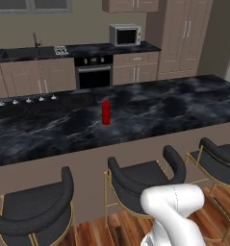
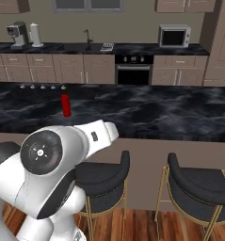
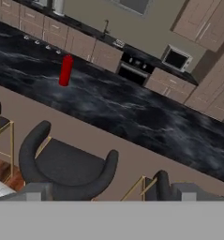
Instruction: Place the condiment bottle and ketchup from the counter to the top shelf of the fridge. If the existing items in the fridge are on the top shelf, move them to other shelves.
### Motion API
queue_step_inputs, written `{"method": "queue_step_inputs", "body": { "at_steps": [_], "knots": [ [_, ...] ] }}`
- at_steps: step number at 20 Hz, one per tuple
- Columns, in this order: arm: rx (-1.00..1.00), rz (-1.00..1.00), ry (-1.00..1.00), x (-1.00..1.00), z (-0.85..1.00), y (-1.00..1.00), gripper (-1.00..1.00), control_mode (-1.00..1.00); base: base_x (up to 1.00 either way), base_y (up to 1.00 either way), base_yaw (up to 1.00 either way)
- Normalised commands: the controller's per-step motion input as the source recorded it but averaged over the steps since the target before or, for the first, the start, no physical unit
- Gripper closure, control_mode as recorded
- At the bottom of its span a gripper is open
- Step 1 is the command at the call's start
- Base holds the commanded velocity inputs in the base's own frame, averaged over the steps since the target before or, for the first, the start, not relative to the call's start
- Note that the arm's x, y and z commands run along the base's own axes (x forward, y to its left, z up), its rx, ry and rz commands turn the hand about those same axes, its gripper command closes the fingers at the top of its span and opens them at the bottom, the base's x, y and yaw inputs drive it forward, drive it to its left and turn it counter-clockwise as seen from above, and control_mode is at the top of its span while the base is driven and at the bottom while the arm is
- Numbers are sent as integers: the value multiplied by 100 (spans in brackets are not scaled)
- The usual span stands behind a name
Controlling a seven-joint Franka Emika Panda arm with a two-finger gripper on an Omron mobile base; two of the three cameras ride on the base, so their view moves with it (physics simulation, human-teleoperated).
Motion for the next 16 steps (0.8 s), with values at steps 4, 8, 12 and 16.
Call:
{"method": "queue_step_inputs", "body": {
  "at_steps": [4, 8, 12, 16],
  "knots": [
    [0, 23, 38, 100, 0, 12, -100, -100, 0, 0, 0],
    [0, 33, 42, 100, 0, 24, -100, -100, 0, 0, 0],
    [-2, 10, 27, 86, -20, 81, -100, -100, 0, 0, 0],
    [-1, -3, 17, 65, -52, 100, -100, -100, 0, 0, 0]
  ]
}}
